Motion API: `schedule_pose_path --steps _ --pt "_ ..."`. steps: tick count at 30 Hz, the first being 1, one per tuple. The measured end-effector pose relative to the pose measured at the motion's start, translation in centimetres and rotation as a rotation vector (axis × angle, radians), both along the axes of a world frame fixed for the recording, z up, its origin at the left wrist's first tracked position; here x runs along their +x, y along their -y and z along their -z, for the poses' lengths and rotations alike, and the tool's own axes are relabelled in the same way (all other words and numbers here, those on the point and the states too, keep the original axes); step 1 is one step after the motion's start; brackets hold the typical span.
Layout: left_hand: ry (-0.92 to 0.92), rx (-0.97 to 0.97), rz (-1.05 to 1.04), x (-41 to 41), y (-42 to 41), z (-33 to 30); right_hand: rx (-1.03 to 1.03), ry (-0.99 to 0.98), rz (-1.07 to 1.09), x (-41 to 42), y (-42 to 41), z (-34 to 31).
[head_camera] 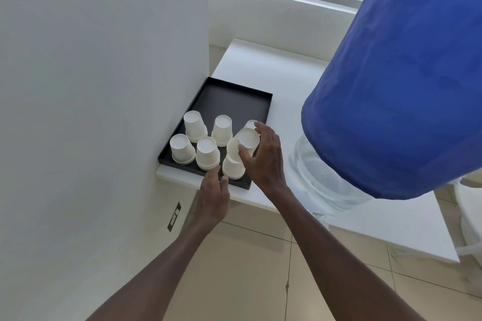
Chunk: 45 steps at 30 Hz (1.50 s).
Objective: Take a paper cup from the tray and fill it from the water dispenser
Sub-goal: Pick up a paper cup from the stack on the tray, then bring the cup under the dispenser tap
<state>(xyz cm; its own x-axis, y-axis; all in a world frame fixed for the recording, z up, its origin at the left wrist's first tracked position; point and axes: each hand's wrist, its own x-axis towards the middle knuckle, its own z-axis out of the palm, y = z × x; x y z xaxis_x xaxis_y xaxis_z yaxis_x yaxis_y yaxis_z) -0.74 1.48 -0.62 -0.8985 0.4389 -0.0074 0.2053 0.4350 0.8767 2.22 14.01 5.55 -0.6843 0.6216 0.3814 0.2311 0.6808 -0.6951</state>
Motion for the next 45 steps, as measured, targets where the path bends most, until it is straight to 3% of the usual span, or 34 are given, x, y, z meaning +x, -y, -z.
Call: schedule_pose_path --steps 3,7,10,17,20,22,25,28,34,38,41,45 --pt "0.126 0.131 -0.128 0.6 -0.6 -2.1 -0.121 -0.128 0.062 1.4 -0.1 -1.6" --pt "0.603 0.494 -0.149 0.7 -1.1 -5.3 -0.513 -0.276 0.163 4.8 0.8 -3.0" --pt "0.825 0.590 -0.093 1.2 -1.1 -6.9 -0.753 -0.312 0.189 7.3 1.7 -2.3" --pt "0.845 0.505 0.179 4.3 -0.6 -6.3 -1.131 -0.361 0.144 13.7 2.7 0.0" --pt "0.836 0.431 0.242 6.1 -0.9 -6.0 -1.142 -0.272 0.126 16.7 2.4 1.3" --pt "0.770 0.305 0.258 7.2 -1.3 -5.7 -0.952 -0.113 0.121 18.7 1.9 1.9" --pt "0.523 0.014 0.359 9.3 -2.2 -5.8 -0.532 0.174 0.065 21.4 1.2 2.4" --pt "0.377 -0.123 0.454 11.9 -3.4 -6.2 -0.304 0.304 -0.019 23.1 1.3 3.0" --pt "0.349 -0.237 0.568 16.4 -5.5 -6.0 -0.490 0.159 0.064 26.4 1.2 4.8" --pt "0.290 -0.247 0.522 18.5 -7.0 -5.3 -0.537 0.189 0.156 29.3 1.1 6.9" --pt "0.009 -0.291 0.474 18.4 -7.7 -3.4 -0.565 0.232 0.241 31.1 0.7 9.6" --pt "-0.327 -0.366 0.571 18.1 -8.3 -1.2 -0.653 0.251 0.298 32.0 0.0 13.5"
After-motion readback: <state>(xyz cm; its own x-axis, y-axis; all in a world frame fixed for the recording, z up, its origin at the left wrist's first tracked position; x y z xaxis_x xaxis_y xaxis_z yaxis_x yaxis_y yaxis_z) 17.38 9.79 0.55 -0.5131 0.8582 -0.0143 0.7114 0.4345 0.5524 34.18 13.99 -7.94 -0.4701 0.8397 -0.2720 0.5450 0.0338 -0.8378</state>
